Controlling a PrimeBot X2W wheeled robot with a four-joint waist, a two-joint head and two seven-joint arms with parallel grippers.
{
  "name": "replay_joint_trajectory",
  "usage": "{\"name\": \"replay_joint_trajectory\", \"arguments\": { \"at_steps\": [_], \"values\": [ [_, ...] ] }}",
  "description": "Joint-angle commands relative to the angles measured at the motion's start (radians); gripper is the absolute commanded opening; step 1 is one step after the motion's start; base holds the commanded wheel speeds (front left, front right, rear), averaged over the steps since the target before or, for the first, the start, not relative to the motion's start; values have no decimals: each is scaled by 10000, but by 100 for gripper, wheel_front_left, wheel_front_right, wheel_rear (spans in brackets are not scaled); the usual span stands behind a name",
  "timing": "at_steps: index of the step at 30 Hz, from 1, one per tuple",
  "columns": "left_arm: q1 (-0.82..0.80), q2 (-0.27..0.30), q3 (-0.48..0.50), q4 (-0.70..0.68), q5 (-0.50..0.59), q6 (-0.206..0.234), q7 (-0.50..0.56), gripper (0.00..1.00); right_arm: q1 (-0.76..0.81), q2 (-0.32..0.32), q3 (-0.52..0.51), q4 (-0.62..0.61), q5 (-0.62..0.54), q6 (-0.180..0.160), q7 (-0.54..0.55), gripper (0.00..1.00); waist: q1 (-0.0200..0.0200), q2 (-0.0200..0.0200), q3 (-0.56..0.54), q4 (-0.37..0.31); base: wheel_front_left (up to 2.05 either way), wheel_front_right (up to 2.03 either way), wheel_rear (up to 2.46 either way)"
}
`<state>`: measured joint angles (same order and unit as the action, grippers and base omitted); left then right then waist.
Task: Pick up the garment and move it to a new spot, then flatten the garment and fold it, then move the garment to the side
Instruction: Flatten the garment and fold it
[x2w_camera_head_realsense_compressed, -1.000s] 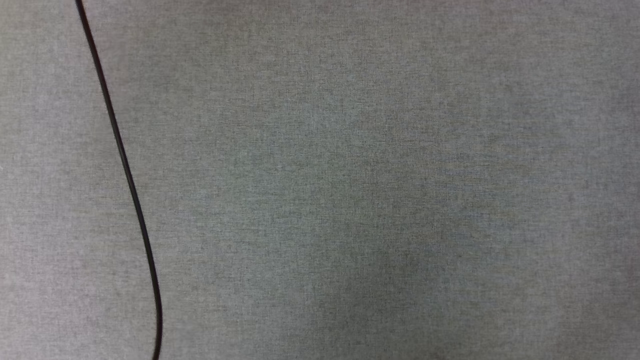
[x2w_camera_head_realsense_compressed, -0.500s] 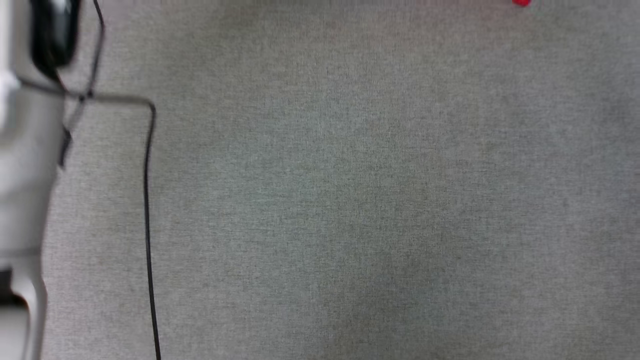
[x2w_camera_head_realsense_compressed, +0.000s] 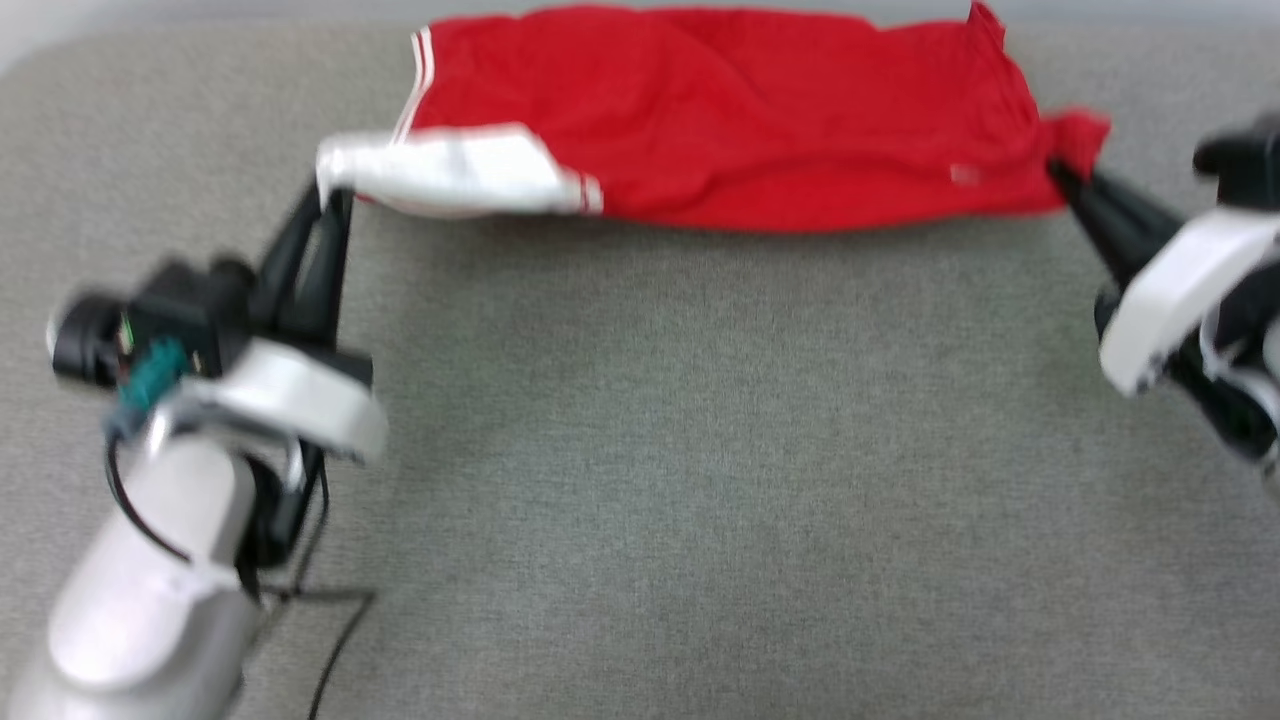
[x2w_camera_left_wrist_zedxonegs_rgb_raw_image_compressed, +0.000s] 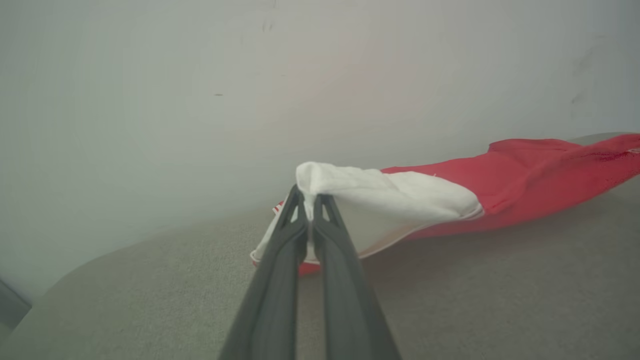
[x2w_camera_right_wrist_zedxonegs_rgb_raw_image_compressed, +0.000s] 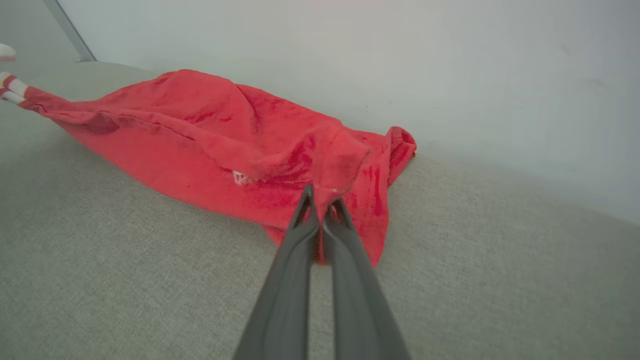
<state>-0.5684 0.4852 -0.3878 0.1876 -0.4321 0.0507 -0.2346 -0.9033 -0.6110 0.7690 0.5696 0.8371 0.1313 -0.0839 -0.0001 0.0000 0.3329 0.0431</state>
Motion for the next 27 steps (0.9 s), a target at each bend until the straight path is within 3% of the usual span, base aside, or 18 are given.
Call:
{"name": "replay_joint_trajectory", "arguments": {
  "at_steps": [1, 15, 20, 27],
  "values": [
    [563, 1, 29, -211, -124, 183, 6, 0, 457, -188, 68, -104, 120, -12, -61, 0, 1, 0, -491, 66, 0, 0, 0],
    [5768, -111, -26, -1748, -1275, 1445, 244, 0, 4577, -913, 100, -1029, 632, -12, -323, 0, 1, 0, -2474, 160, 0, 0, 0],
    [6996, -185, -148, -2030, -1576, 1654, 337, 0, 5885, -1011, -312, -1336, 714, -12, -314, 0, 1, 0, -2834, 213, 0, 0, 0],
    [8278, -119, -492, -2161, -1952, 1606, 647, 0, 7353, -1102, -1092, -1670, 794, -12, -63, 0, 1, 0, -3205, 282, 0, 0, 0]
  ]
}}
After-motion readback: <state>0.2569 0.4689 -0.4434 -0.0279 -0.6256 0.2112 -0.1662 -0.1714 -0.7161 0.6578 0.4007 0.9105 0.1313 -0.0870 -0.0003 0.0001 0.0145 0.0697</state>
